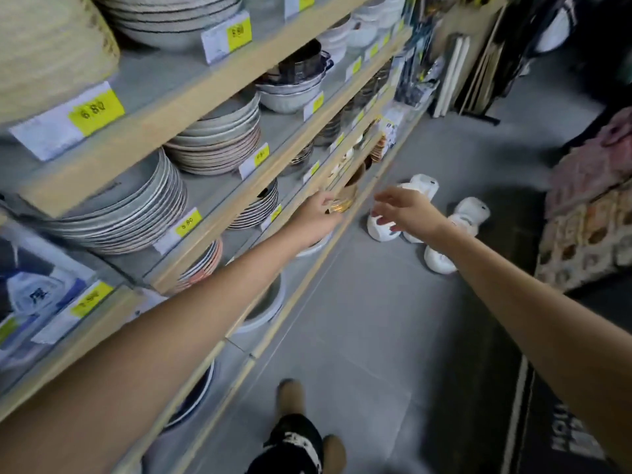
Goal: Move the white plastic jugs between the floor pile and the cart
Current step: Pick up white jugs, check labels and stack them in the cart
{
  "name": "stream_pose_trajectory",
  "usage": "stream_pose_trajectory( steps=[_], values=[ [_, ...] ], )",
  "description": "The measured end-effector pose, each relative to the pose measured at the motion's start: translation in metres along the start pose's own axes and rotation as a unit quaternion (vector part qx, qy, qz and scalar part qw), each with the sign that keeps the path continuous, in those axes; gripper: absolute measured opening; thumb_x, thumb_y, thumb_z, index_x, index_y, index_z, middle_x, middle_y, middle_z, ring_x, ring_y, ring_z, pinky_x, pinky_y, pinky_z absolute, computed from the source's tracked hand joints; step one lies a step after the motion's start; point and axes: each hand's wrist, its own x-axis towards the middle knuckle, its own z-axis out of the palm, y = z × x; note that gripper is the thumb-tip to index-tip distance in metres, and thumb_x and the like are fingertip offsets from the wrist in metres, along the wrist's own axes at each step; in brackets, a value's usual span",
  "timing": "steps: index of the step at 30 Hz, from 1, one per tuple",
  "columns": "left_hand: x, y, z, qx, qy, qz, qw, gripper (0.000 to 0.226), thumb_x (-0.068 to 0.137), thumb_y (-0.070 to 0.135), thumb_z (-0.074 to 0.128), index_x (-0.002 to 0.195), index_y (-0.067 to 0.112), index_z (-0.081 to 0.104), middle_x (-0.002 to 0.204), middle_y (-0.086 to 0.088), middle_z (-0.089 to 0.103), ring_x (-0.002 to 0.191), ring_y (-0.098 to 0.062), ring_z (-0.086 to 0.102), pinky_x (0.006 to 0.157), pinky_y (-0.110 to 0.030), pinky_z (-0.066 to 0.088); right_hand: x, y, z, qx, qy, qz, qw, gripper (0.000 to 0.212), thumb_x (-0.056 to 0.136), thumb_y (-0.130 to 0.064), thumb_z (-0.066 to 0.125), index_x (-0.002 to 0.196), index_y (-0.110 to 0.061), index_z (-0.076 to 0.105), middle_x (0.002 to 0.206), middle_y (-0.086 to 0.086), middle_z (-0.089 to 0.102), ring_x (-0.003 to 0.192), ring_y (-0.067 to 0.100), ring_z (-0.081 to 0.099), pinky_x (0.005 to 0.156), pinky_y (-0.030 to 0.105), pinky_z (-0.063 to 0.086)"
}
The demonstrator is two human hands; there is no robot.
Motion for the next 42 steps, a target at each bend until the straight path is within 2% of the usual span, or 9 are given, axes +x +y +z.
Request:
stream_pose_trajectory(
  steps=[4, 9, 15, 18, 20, 24, 30, 37, 42],
  values=[
    [0.081, 0.008, 0.02, 0.016, -0.037, -0.008, 0.999, 0.051, 0.093, 0.022, 0.055, 0.141, 0.014, 0.04, 0.145, -0.003, 0.043, 0.131, -0.018, 0.042, 0.089, -0.019, 0.03, 0.055, 0.038, -0.022, 0.021, -0.003, 0.043, 0.999, 0.027, 0.097, -0.019, 0.055, 0.121, -0.006, 0.056, 0.096, 0.008, 0.067, 0.078, 0.016, 0.063, 0.068, 0.025, 0.049],
    [0.186, 0.02, 0.06, 0.073, -0.147, -0.029, 0.986, 0.061, 0.093, 0.025, 0.057, 0.147, 0.017, 0.03, 0.152, -0.002, 0.034, 0.135, -0.019, 0.039, 0.104, -0.028, 0.033, 0.124, 0.077, -0.055, 0.062, 0.034, 0.097, 0.993, 0.005, 0.094, -0.015, 0.056, 0.096, -0.018, 0.059, 0.098, 0.016, 0.069, 0.082, 0.022, 0.061, 0.065, 0.028, 0.045],
    [0.281, 0.057, 0.128, 0.115, -0.222, -0.02, 0.968, 0.061, 0.088, 0.03, 0.063, 0.142, 0.018, 0.038, 0.14, 0.0, 0.046, 0.123, -0.019, 0.049, 0.102, -0.029, 0.039, 0.17, 0.131, -0.105, 0.113, 0.086, 0.176, 0.974, 0.018, 0.094, -0.016, 0.056, 0.113, -0.017, 0.054, 0.097, 0.007, 0.067, 0.083, 0.018, 0.064, 0.063, 0.021, 0.046],
    [0.318, 0.072, 0.164, 0.122, -0.244, -0.011, 0.962, 0.039, 0.079, 0.029, 0.068, 0.115, 0.025, 0.055, 0.127, 0.004, 0.053, 0.111, -0.015, 0.053, 0.096, -0.027, 0.043, 0.178, 0.163, -0.135, 0.122, 0.115, 0.209, 0.964, 0.018, 0.091, -0.022, 0.059, 0.108, -0.017, 0.058, 0.086, 0.004, 0.067, 0.077, 0.019, 0.062, 0.061, 0.022, 0.044],
    [0.34, 0.084, 0.186, 0.127, -0.261, -0.005, 0.957, 0.025, 0.085, 0.021, 0.064, 0.105, 0.027, 0.051, 0.115, 0.006, 0.049, 0.103, -0.014, 0.05, 0.082, -0.023, 0.039, 0.183, 0.184, -0.157, 0.129, 0.135, 0.229, 0.956, 0.019, 0.091, -0.023, 0.059, 0.109, -0.017, 0.058, 0.08, 0.003, 0.066, 0.076, 0.02, 0.062, 0.063, 0.025, 0.045],
    [0.377, 0.112, 0.234, 0.145, -0.309, -0.004, 0.94, 0.059, 0.091, 0.021, 0.061, 0.144, 0.015, 0.035, 0.142, 0.0, 0.043, 0.127, -0.016, 0.046, 0.092, -0.019, 0.033, 0.193, 0.22, -0.199, 0.17, 0.174, 0.252, 0.936, 0.015, 0.094, -0.01, 0.055, 0.108, -0.008, 0.059, 0.085, 0.011, 0.063, 0.074, 0.021, 0.058, 0.05, 0.013, 0.043],
    [0.437, 0.157, 0.32, 0.183, -0.351, -0.01, 0.918, 0.064, 0.089, 0.024, 0.061, 0.146, 0.017, 0.033, 0.151, -0.001, 0.037, 0.135, -0.014, 0.038, 0.103, -0.023, 0.031, 0.223, 0.295, -0.263, 0.22, 0.197, 0.285, 0.912, 0.027, 0.095, -0.008, 0.051, 0.11, 0.013, 0.057, 0.088, 0.027, 0.062, 0.073, 0.022, 0.054, 0.046, 0.01, 0.037],
    [0.505, 0.182, 0.432, 0.204, -0.379, -0.048, 0.901, 0.063, 0.091, 0.023, 0.06, 0.147, 0.015, 0.031, 0.152, 0.0, 0.034, 0.138, -0.016, 0.034, 0.109, -0.026, 0.027, 0.262, 0.391, -0.318, 0.34, 0.253, 0.352, 0.835, 0.033, 0.093, -0.01, 0.055, 0.125, -0.003, 0.055, 0.104, 0.012, 0.067, 0.073, 0.012, 0.06, 0.044, 0.007, 0.039],
    [0.547, 0.17, 0.495, 0.233, -0.389, -0.059, 0.889, 0.071, 0.091, 0.027, 0.058, 0.15, 0.019, 0.02, 0.156, 0.0, 0.02, 0.141, -0.017, 0.028, 0.111, -0.03, 0.026, 0.297, 0.454, -0.326, 0.407, 0.28, 0.394, 0.775, 0.037, 0.094, -0.021, 0.058, 0.129, -0.01, 0.053, 0.098, -0.001, 0.062, 0.085, 0.011, 0.059, 0.062, 0.023, 0.043]
  ],
)
